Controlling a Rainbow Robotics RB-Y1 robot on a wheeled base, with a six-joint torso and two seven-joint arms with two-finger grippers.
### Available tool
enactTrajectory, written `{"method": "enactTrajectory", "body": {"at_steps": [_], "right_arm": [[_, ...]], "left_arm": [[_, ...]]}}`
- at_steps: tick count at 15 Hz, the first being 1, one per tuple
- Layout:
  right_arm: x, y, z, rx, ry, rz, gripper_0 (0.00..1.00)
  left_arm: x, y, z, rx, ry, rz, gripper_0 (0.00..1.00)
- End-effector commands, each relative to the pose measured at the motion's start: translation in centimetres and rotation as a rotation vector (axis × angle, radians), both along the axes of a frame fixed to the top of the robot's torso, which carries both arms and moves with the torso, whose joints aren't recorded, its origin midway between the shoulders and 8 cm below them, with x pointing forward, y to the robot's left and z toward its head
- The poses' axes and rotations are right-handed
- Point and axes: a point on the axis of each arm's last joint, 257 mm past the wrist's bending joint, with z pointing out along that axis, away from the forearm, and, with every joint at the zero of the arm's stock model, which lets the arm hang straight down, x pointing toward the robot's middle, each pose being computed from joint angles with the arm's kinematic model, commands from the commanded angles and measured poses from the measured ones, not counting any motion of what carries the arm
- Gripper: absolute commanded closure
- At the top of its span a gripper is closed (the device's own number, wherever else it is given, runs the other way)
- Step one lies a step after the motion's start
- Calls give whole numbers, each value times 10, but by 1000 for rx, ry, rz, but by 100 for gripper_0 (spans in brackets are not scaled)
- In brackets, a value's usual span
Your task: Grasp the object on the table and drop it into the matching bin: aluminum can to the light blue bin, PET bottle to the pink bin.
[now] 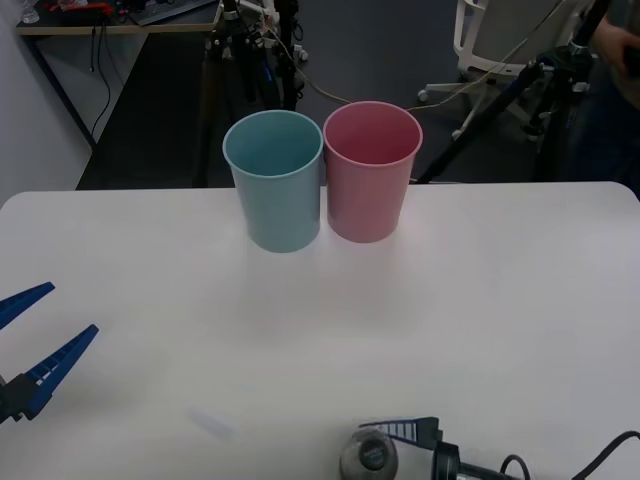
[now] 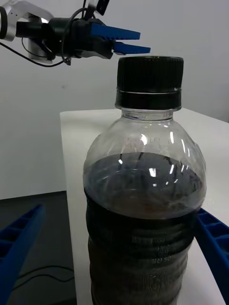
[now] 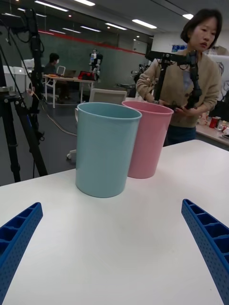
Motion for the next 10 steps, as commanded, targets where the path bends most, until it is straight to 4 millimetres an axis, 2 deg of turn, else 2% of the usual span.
{"method": "enactTrajectory", "body": {"at_steps": [1,7,8,9,10], "right_arm": [[6,14,3,9,-20,-4,0],[13,15,5,5,-37,-20,0],[13,14,5,4,-38,-22,39],[14,13,6,3,-40,-23,66],[14,13,6,3,-39,-25,78]], "left_arm": [[0,0,0,0,0,0,0],[0,0,0,0,0,0,0],[0,0,0,0,0,0,0],[0,0,0,0,0,0,0],[0,0,0,0,0,0,0]]}}
